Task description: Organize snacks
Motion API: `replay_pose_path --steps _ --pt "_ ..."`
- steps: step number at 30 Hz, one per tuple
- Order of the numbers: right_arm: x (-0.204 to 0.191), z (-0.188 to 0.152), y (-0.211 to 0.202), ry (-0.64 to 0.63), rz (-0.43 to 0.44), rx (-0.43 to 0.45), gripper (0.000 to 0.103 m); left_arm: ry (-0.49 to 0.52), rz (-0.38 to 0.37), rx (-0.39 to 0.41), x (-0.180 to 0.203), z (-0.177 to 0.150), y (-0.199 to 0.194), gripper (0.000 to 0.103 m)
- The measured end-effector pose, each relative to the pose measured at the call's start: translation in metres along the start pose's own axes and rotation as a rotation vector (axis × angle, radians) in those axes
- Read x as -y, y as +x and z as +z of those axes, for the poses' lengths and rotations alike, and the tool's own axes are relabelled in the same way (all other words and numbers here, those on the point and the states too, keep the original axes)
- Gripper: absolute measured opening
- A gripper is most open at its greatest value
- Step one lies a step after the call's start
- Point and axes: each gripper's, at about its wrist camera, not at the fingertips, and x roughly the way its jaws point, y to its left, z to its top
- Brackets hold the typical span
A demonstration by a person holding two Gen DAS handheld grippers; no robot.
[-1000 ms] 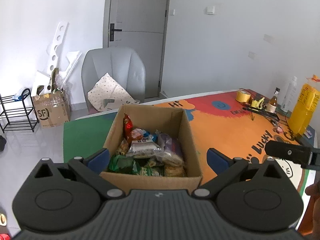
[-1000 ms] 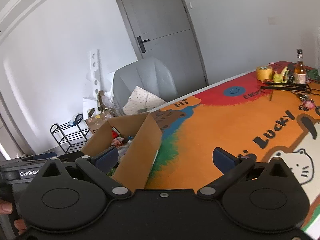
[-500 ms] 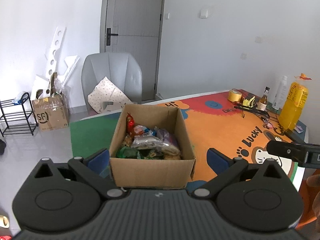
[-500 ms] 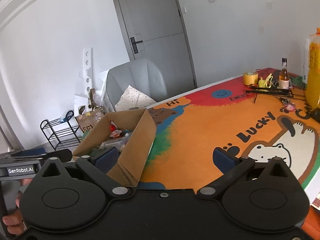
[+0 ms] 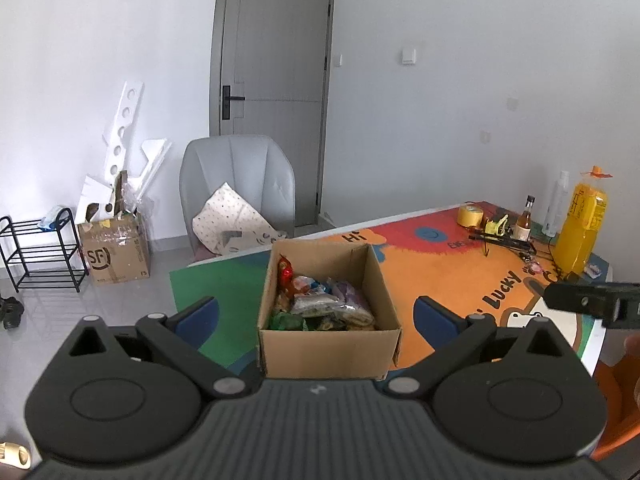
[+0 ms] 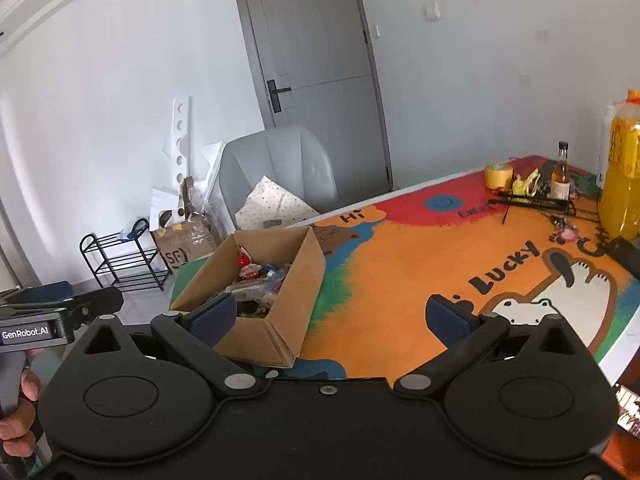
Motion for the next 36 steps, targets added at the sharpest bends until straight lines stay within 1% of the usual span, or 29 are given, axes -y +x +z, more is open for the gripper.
replay_pose_path --steps 3,8,14,36 --pt "-0.003 -0.001 -0.011 -0.015 0.005 0.008 0.103 -0.013 0.004 0.014 -0.007 -0.003 -0.009 0.103" --pt "-0.001 -0.002 -0.02 -0.013 0.018 0.012 0.103 0.004 0.008 0.025 -0.01 -0.001 -0.016 0.103" --pt "0.003 -0.003 -0.015 0.017 0.005 0.003 0.103 0.021 0.007 0.022 -0.008 -0.001 -0.016 0.103" --pt "0.0 -0.006 -0.017 0.013 0.011 -0.014 0.103 0.036 -0.01 0.014 -0.002 -0.003 -0.02 0.103"
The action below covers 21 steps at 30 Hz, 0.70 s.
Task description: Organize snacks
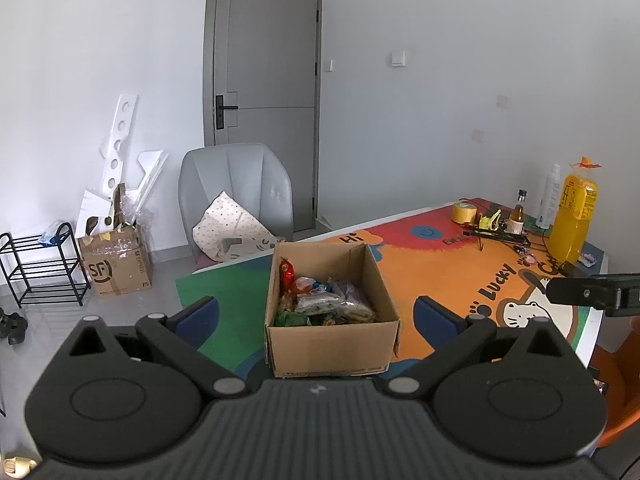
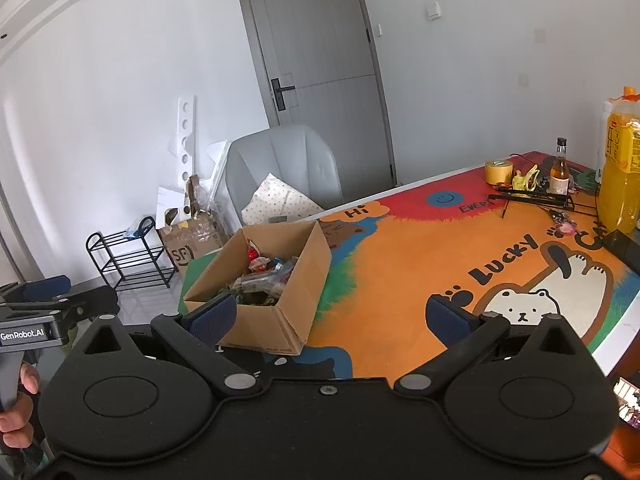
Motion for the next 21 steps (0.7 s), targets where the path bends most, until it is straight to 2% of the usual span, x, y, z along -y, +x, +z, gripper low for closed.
replay_pose_path --steps 21 --pt "-0.0016 -0.0014 0.0007 -0.005 -0.006 -0.01 0.103 0.003 -0.012 -0.004 0.0011 -0.0005 0.0026 0.103"
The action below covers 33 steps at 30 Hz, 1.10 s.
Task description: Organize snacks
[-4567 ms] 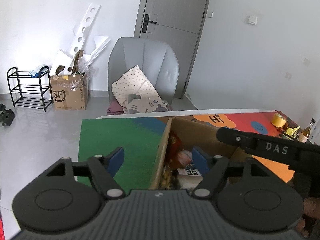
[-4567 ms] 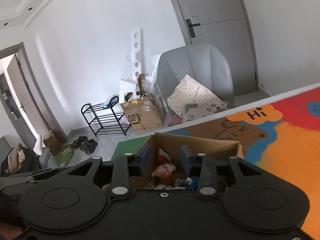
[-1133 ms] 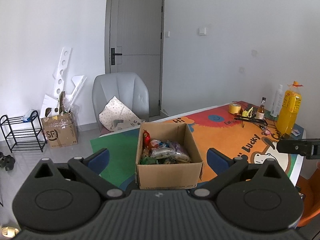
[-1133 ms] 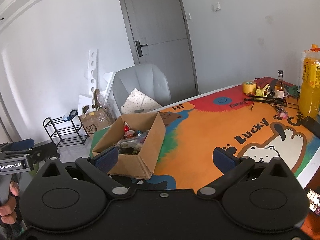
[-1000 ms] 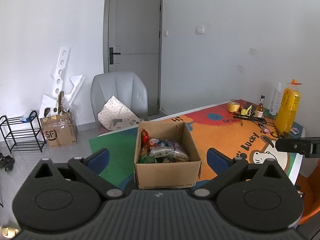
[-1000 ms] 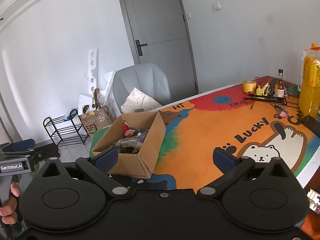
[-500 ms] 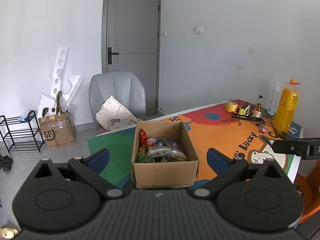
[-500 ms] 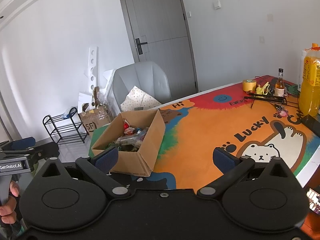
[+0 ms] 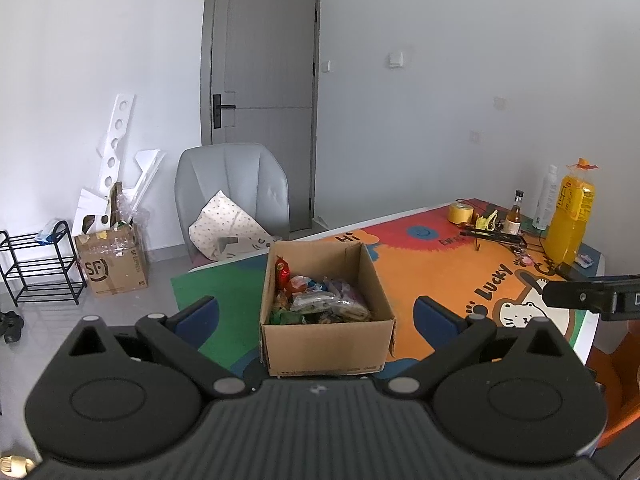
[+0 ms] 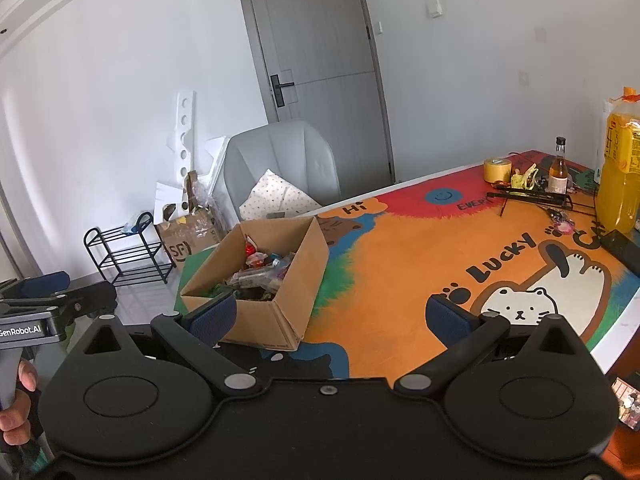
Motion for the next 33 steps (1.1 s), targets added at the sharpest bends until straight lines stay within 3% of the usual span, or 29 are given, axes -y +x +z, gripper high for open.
replay_pose_path --steps 33 --pt "0.0023 -0.0027 0.0008 -0.002 -0.003 -0.008 0.103 0.006 -0.024 -0.014 0.0035 -0.0051 0.006 0.103"
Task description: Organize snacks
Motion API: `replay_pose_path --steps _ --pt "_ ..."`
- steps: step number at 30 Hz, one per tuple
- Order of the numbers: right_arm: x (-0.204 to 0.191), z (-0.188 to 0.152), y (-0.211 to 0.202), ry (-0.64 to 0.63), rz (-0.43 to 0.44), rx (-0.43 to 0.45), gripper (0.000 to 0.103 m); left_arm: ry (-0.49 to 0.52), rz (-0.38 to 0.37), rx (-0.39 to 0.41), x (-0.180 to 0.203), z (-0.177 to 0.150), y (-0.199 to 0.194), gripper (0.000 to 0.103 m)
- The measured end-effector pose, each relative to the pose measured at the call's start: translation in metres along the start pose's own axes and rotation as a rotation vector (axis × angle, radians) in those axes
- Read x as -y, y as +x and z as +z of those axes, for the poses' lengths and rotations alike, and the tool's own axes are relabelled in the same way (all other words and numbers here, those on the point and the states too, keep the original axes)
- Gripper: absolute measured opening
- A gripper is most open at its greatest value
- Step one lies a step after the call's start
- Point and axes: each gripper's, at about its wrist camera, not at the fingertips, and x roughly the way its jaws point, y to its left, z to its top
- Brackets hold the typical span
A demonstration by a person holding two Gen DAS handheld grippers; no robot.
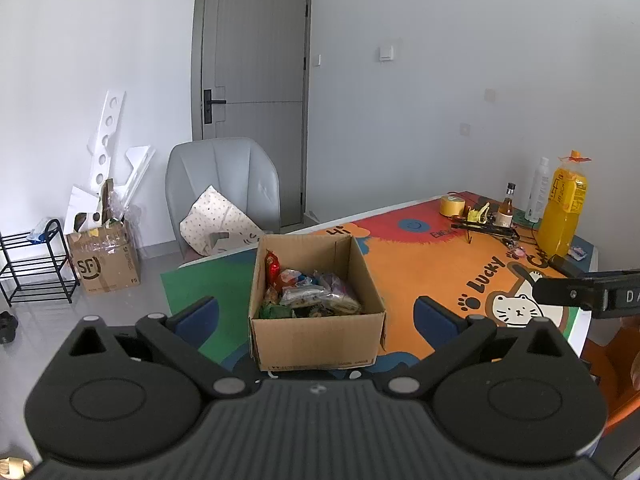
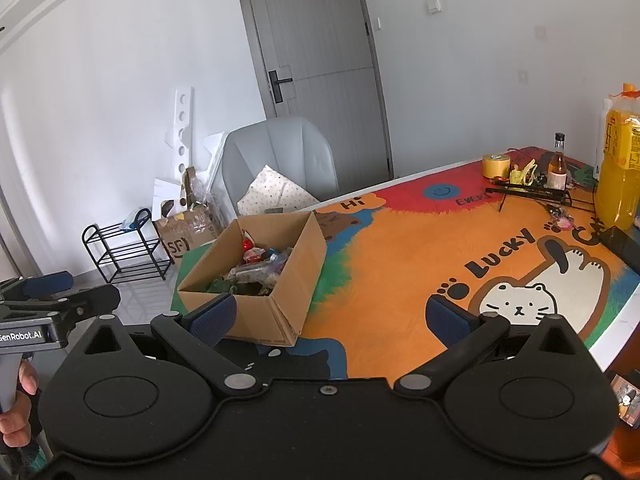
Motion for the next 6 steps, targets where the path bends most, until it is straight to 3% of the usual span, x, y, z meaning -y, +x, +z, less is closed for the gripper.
replay_pose_path --steps 6 --pt "0.001 -0.0033 0.0016 -0.004 0.0 -0.012 0.103 0.002 0.004 0.004 -0.0011 0.0005 -0.0008 0.103"
